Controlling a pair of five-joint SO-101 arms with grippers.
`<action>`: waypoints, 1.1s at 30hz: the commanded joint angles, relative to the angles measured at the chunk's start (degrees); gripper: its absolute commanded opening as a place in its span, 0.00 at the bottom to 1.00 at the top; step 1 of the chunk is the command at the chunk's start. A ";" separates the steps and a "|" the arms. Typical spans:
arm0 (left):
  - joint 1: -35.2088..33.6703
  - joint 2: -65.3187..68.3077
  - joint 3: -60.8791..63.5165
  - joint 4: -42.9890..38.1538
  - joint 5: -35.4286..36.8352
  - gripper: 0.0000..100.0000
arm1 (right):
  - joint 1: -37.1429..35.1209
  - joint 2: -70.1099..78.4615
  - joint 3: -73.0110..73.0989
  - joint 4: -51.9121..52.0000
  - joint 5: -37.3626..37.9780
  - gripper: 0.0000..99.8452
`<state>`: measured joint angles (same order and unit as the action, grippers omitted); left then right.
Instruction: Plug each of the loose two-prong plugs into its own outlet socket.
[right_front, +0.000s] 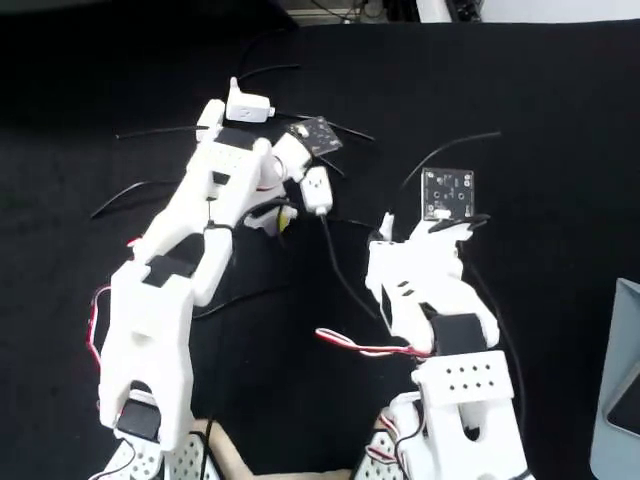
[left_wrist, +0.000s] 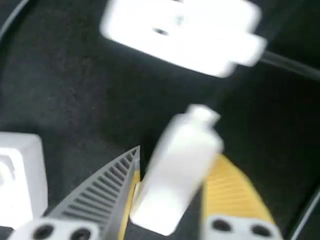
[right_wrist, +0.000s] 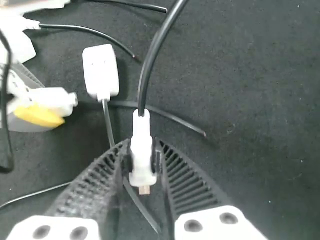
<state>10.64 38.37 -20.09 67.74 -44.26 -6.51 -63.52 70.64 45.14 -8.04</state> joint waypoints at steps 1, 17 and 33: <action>-2.51 -3.87 -2.24 3.60 1.67 0.06 | 0.70 -1.27 -0.40 -0.88 -0.62 0.01; -1.80 -11.43 2.42 33.05 11.69 0.03 | 0.70 -1.54 0.48 -0.97 -0.62 0.01; 1.54 -28.66 37.76 10.37 20.40 0.10 | 0.70 -1.27 0.57 -0.88 -0.62 0.01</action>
<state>12.66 14.37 13.67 83.82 -24.84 -6.51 -64.04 71.60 45.14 -8.04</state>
